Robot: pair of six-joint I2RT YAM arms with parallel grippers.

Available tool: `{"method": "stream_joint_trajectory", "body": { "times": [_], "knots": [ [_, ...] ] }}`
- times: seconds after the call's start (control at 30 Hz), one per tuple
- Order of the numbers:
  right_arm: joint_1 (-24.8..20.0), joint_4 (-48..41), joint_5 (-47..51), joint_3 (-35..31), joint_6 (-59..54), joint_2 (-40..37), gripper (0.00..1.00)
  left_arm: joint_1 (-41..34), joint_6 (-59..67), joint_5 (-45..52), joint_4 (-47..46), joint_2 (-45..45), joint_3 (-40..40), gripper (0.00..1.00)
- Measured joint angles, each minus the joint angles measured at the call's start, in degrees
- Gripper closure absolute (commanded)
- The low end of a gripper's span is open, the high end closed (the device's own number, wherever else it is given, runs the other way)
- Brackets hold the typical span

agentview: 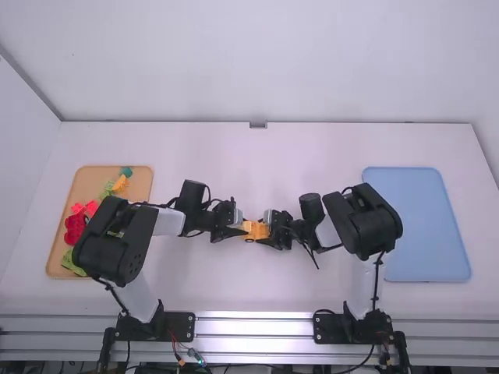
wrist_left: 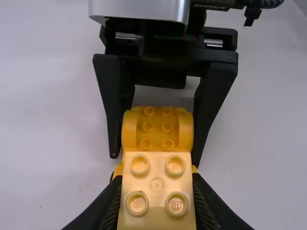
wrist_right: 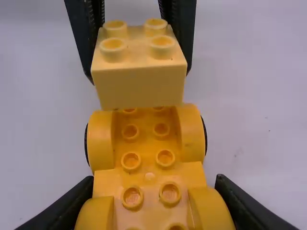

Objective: Assemble lego blocks to make yellow taxi

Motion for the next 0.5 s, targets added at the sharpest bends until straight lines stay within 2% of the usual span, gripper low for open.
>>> {"method": "stream_joint_trajectory", "body": {
  "times": [0.33, 0.5],
  "knots": [
    [0.0, -0.3, 0.2, 0.0, 0.0, 0.0, 0.38, -0.3, 0.9, 1.5, 1.2, 1.9, 0.0, 0.98],
    [0.0, -5.4, -1.1, 1.9, -0.5, 0.0, 0.39, -1.4, 1.5, 0.6, 1.6, 1.9, 0.0, 0.98]
  ]
}}
